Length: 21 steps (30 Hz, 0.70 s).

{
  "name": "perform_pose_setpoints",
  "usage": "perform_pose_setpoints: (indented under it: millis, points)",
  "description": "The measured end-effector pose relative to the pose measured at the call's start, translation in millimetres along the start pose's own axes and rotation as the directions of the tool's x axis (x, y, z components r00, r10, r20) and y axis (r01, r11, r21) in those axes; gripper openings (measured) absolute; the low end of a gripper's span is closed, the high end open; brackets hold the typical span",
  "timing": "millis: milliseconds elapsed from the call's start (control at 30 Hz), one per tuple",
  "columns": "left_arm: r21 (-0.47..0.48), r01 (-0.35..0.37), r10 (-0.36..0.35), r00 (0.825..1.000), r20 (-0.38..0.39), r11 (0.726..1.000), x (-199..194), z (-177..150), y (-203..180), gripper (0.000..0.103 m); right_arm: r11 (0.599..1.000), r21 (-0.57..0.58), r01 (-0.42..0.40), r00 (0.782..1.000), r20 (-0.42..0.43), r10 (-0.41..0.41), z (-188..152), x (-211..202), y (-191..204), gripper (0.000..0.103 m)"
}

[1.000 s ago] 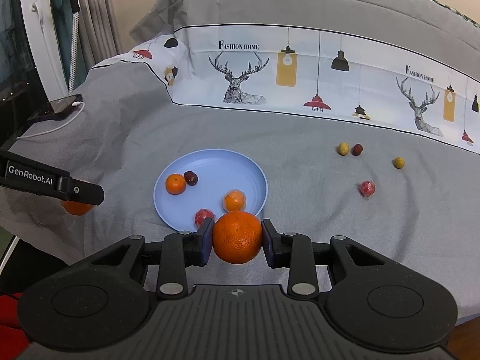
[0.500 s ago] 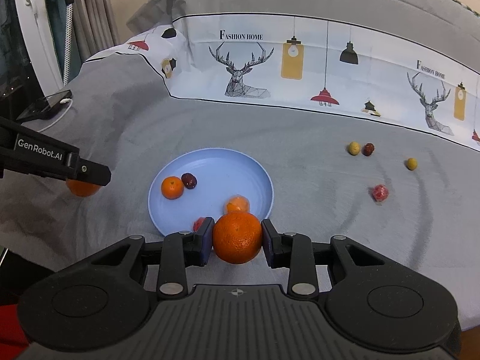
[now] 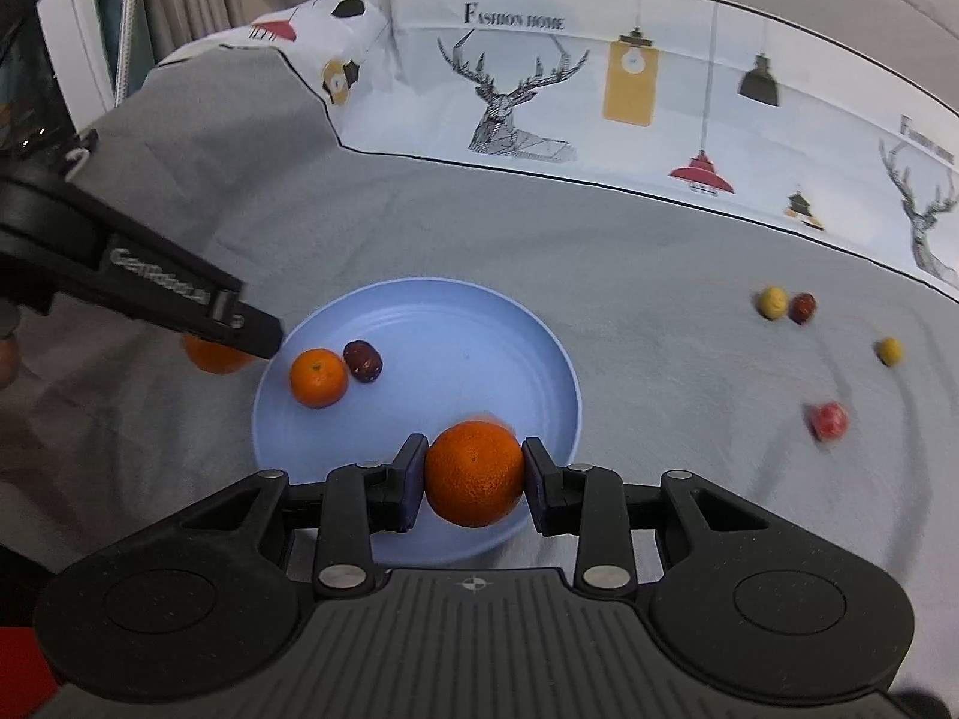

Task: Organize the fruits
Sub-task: 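Move both held fruits over the blue plate, then open both tools to drop the fruits onto the blue plate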

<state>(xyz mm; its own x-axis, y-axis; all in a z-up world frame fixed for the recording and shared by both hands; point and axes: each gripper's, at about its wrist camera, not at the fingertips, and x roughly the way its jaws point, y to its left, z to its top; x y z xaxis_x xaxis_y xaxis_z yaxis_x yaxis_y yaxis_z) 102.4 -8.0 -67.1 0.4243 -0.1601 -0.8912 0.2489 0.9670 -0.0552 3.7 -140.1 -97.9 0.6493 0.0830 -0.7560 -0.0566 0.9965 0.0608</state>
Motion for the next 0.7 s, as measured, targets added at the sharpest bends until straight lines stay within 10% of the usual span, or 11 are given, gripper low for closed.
perform_pose_setpoints:
  millis: [467, 533, 600, 700]
  points:
    - [0.086, -0.023, 0.026, 0.999, -0.038, 0.996, 60.0, 36.9, -17.4, 0.043, 0.999, -0.042, 0.001, 0.999, -0.036, -0.003, 15.3, 59.8, -16.9, 0.036]
    - [0.083, -0.023, 0.026, 0.999, -0.037, 0.996, 61.7, 39.4, -18.7, 0.059, 0.998, -0.056, -0.009, 0.999, -0.041, 0.007, 17.3, 64.2, -16.4, 0.038]
    - [0.083, -0.046, 0.048, 0.999, -0.018, 0.995, 57.9, 40.6, -20.0, 0.103, 0.997, -0.075, -0.02, 0.999, -0.046, 0.016, 20.4, 67.4, -14.7, 0.057]
    - [0.1, -0.087, 0.087, 0.996, 0.006, 0.991, 45.8, 40.6, -23.2, 0.103, 0.996, -0.083, -0.012, 0.999, -0.051, 0.007, 22.8, 63.4, -13.0, 0.086]
